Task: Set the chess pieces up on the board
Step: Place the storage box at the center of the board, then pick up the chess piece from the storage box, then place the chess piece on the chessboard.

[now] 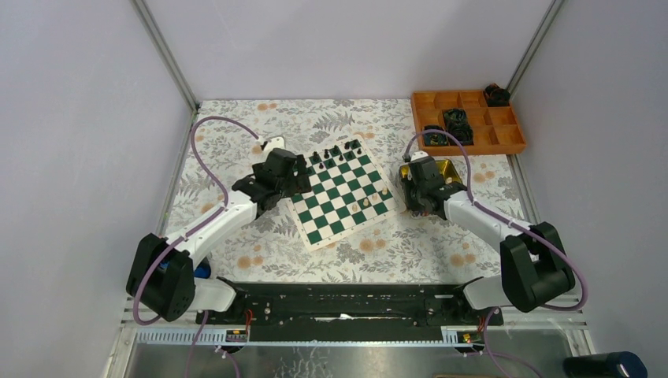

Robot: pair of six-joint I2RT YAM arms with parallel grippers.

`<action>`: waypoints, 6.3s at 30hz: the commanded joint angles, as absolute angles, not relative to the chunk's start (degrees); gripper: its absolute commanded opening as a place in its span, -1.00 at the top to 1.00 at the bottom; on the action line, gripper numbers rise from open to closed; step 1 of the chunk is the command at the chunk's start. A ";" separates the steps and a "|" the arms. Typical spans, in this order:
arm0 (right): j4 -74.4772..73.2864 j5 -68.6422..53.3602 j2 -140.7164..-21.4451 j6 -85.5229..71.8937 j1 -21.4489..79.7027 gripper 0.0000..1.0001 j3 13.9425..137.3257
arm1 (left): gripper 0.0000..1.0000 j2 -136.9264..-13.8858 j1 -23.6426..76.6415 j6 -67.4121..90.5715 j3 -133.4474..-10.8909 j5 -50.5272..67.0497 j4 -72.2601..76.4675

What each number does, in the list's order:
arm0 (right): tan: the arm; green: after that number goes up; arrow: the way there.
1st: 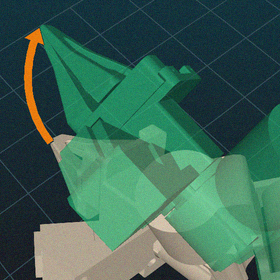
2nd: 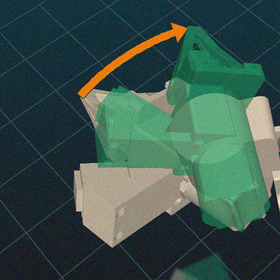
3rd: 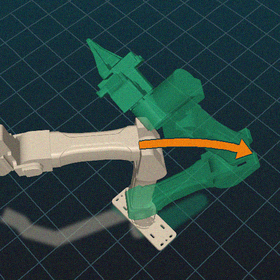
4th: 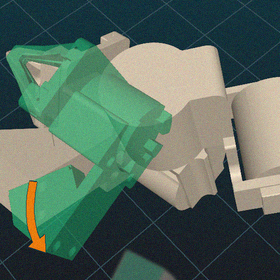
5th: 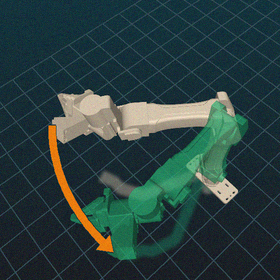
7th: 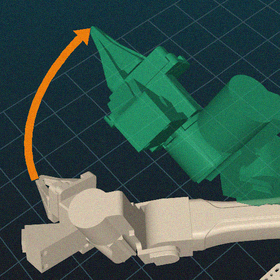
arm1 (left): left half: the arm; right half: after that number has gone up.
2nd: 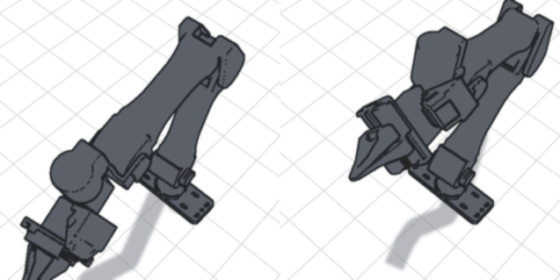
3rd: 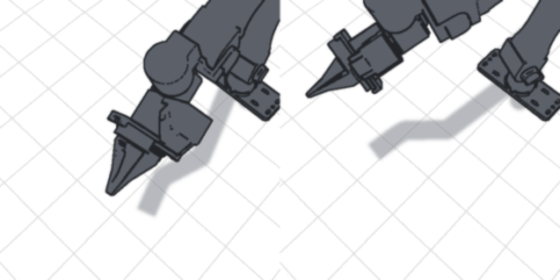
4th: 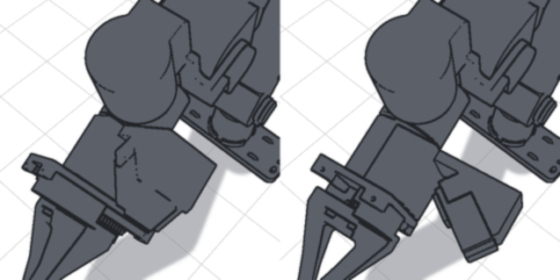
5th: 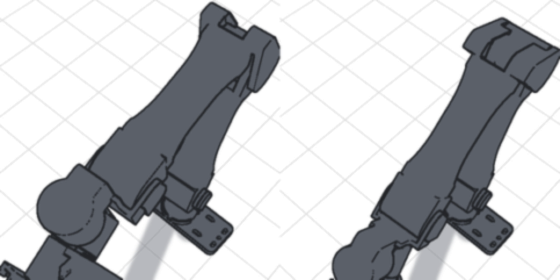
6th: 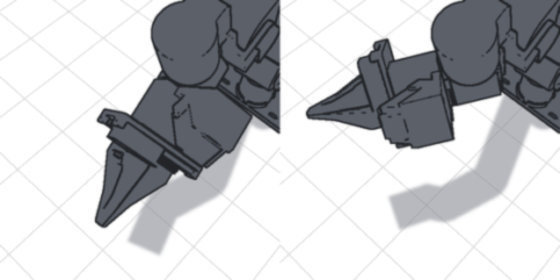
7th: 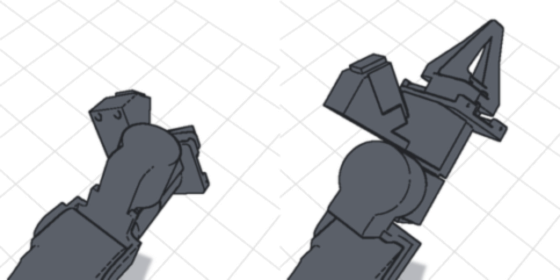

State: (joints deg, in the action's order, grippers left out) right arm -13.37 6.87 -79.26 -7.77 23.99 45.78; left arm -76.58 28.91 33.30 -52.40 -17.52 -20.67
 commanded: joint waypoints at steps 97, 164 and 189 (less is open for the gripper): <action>-12.95 21.42 -93.41 -17.34 5.46 0.10 59.53 | -0.98 -73.80 29.44 26.46 -47.99 -15.87 -15.38; -26.71 9.14 -92.20 -12.84 34.59 1.00 77.16 | -0.98 -70.19 29.04 29.77 -46.09 -18.39 -17.02; -19.38 15.68 -102.51 -14.77 52.45 1.00 70.97 | -0.98 -65.48 29.06 31.24 -43.16 -20.36 -18.58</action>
State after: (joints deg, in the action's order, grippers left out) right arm -22.57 13.50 -102.08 -14.06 52.16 72.42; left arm -66.41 28.95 30.57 -43.64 -18.50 -19.25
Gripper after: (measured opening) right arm 0.245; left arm 0.987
